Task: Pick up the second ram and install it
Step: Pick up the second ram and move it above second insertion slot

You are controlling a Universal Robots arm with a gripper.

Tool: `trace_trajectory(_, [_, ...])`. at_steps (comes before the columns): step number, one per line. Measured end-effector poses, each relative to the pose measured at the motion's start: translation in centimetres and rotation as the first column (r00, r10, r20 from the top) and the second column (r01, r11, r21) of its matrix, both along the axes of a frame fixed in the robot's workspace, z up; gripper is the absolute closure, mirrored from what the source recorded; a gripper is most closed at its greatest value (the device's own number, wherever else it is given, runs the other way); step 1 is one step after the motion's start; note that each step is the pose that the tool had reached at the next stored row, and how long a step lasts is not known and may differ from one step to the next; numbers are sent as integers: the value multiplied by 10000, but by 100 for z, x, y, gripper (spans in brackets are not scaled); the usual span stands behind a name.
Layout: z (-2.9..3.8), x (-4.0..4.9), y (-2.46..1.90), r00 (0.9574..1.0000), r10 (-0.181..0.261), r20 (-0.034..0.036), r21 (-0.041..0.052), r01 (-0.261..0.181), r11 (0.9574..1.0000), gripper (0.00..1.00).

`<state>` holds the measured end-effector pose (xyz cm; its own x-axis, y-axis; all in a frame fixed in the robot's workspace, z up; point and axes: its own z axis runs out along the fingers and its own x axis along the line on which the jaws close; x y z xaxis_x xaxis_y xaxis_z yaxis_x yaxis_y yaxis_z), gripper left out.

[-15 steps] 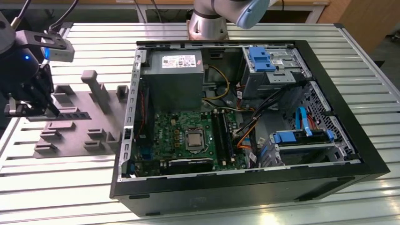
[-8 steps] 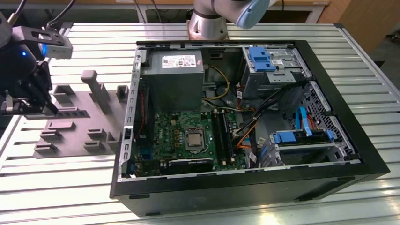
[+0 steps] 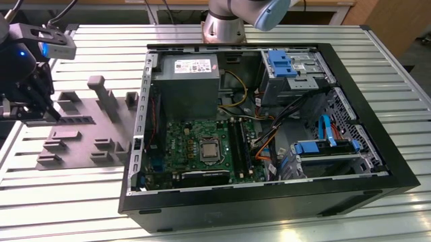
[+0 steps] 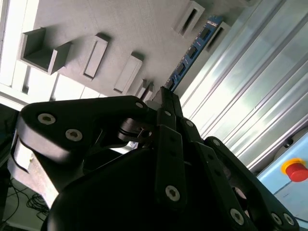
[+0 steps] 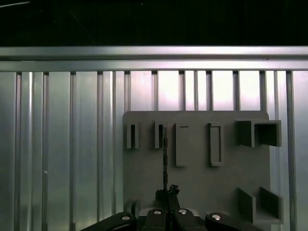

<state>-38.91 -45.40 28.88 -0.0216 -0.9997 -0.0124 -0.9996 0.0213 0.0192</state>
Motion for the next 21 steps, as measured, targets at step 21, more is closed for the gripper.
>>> trace_trajectory(21, [200, 0, 0, 10000, 0, 0, 0, 0, 10000, 89])
